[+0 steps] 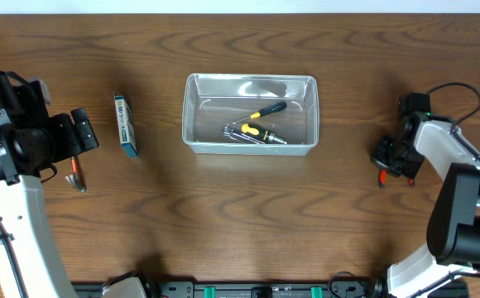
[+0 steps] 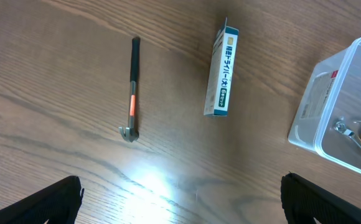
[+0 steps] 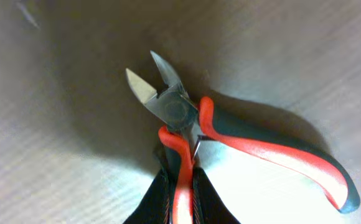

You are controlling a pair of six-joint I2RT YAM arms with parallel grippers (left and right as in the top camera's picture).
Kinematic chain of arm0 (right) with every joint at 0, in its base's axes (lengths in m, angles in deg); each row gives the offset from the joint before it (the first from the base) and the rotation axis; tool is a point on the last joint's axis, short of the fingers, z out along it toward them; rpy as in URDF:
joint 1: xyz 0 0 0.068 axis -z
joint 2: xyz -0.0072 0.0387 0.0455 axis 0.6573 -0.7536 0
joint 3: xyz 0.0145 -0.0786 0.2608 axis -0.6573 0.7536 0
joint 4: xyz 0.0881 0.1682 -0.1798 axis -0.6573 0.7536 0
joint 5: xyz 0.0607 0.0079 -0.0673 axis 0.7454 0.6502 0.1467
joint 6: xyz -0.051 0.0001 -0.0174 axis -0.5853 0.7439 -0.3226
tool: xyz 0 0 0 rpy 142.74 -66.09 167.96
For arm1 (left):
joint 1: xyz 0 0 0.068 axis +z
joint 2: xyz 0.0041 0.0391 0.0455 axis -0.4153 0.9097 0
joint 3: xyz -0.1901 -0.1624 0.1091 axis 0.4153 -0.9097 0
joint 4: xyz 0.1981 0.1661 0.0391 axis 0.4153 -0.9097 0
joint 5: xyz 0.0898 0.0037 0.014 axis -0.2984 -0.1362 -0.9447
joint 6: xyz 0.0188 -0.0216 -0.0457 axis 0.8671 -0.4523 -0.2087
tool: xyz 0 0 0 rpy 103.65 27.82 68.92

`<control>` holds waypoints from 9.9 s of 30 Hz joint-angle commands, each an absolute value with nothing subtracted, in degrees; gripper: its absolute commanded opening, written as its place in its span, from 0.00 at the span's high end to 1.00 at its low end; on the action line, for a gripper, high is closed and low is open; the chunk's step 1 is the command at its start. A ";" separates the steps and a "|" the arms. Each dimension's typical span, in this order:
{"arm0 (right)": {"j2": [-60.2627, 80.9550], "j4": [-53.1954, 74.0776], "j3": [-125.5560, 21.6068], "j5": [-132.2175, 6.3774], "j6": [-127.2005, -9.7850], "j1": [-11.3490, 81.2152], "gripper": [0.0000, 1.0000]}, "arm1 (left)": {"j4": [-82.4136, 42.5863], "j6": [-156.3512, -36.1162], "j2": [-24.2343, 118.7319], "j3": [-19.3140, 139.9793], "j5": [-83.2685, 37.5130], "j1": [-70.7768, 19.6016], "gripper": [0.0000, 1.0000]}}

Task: Pack container
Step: 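Lower the right gripper and grasp the pliers, then carry the pliers into the container and open the right gripper, then lift the right gripper out and raise it to the back right, then lower the left gripper and grasp the blue-white screwdriver box, then carry the box into the container and release it with the left gripper, then lift the left gripper out and move it over the black hammer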

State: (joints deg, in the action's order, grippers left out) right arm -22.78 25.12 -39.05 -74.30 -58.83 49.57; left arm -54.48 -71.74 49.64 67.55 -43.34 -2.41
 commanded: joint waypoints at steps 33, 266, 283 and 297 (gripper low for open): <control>-39.24 39.33 -76.38 -59.96 -133.01 12.61 0.99 | -54.66 -71.37 49.34 68.44 -43.16 -2.10 0.02; -24.79 62.71 -100.95 -70.60 -88.91 42.20 0.01 | -19.42 -48.99 85.62 68.44 -77.13 -46.47 0.01; -24.79 62.52 -100.95 -71.19 -90.39 42.20 0.01 | -41.17 -76.73 63.63 68.44 -66.96 -23.46 0.02; -24.79 62.54 -100.95 -71.19 -90.42 42.20 0.01 | -44.19 -82.72 67.43 62.08 -47.95 0.48 0.02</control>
